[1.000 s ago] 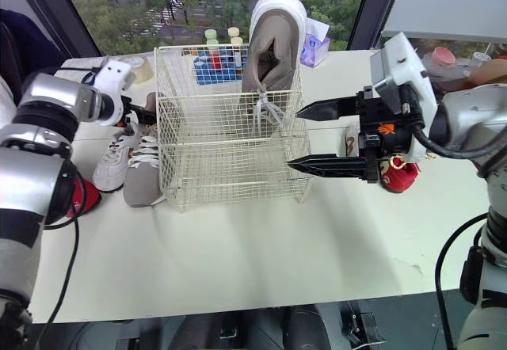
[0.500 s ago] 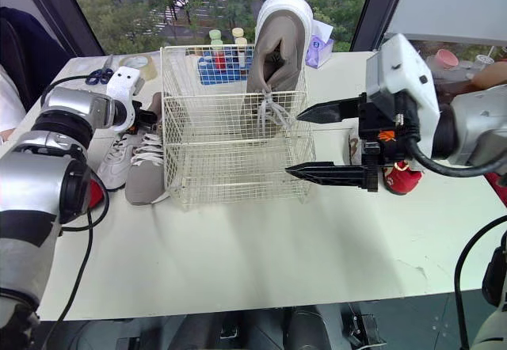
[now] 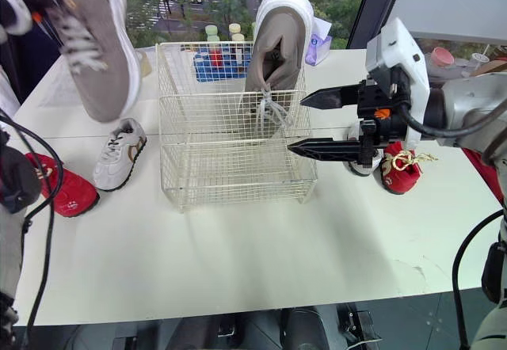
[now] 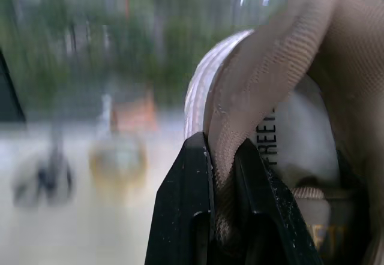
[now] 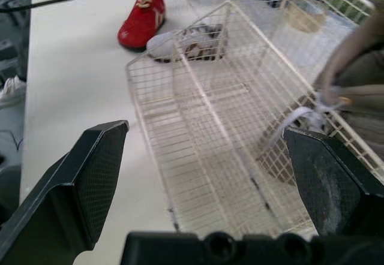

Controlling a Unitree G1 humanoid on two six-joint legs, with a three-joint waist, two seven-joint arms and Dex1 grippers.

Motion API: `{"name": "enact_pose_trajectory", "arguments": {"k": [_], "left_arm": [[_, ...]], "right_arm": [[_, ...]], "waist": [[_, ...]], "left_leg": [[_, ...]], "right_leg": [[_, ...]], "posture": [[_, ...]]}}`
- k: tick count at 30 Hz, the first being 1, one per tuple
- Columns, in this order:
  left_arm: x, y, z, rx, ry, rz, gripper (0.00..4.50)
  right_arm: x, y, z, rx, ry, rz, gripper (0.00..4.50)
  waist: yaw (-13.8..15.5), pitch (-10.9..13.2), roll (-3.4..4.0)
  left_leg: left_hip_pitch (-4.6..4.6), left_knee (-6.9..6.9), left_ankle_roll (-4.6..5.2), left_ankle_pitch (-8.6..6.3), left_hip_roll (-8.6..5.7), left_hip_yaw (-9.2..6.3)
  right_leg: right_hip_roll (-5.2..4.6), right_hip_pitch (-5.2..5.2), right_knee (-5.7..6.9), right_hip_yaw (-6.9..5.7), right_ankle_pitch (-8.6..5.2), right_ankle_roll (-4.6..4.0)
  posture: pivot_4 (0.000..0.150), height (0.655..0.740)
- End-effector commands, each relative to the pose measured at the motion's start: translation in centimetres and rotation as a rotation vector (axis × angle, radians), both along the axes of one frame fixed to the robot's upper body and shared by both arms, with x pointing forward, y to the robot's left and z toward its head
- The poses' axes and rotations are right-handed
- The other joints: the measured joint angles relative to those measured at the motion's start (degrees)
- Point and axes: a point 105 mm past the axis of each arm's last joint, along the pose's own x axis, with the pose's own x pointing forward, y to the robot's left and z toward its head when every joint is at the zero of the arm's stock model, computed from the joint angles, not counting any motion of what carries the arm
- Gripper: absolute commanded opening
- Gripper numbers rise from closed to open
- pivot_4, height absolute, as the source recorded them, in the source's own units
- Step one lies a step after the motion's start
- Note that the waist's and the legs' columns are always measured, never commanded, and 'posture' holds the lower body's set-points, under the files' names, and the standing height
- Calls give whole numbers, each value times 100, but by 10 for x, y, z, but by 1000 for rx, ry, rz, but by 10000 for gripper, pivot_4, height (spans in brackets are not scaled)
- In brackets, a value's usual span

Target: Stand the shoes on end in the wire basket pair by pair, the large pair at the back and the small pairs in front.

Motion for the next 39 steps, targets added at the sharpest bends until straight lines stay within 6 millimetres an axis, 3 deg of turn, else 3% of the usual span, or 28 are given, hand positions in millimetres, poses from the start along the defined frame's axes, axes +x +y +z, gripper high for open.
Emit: {"name": "enact_pose_trajectory", "arguments": {"k": [1, 3, 7, 12, 20, 24, 30, 39], "left_arm": [[-67, -8, 70, -75, -468, 27, 238], [-83, -32, 80, -86, -618, -14, 238], [-88, -99, 73, 52, -757, -86, 238], [-67, -130, 53, -3, -796, -100, 238], [-41, -163, 5, 98, -775, -26, 238], [-17, -172, -44, 75, -632, -21, 238], [-18, -180, -96, 129, -512, -26, 238], [-26, -177, -137, 193, -347, -61, 238]], "right_arm": [[2, -1, 13, 29, -49, -3, 45000], [5, -1, 13, 31, -45, -4, 45000], [11, -4, 15, 30, -46, -25, 45000], [12, -3, 17, 38, -57, -40, 45000], [7, -10, 23, 45, -77, -93, 45000], [5, -10, 25, 55, -85, -106, 45000], [4, -12, 25, 66, -84, -115, 45000], [9, -8, 21, 88, -65, -97, 45000]], "waist": [[28, 0, 0], [46, 0, -10], [110, -9, -11], [166, -10, -9], [166, -10, -8], [187, -18, -2], [173, -65, 58], [149, -66, 60]], "left_leg": [[3, 1, -1, 0, 0, 0], [13, 8, -3, 3, 0, -9], [34, 13, -4, 2, -13, -9], [42, 14, -1, 9, -13, -4], [33, 10, 7, 7, -7, 3], [37, 17, 18, 0, -8, 3], [38, 60, 72, -37, 1, -5], [19, 75, 84, -47, 3, -6]], "right_leg": [[0, 2, 2, 0, 0, 0], [-1, 22, 0, -6, 1, 1], [-3, 49, -6, -9, 10, 16], [2, 51, 2, -7, 12, 13], [10, 38, -1, -7, 13, 13], [1, 46, -3, -8, 13, 13], [-5, 64, 2, -7, 13, 13], [-5, 51, 0, -5, 13, 12]], "posture": [[1500, 7400], [1500, 7400], [1500, 7400], [1500, 7400], [1500, 7400], [1500, 7400], [1500, 7400], [1500, 7400]]}}
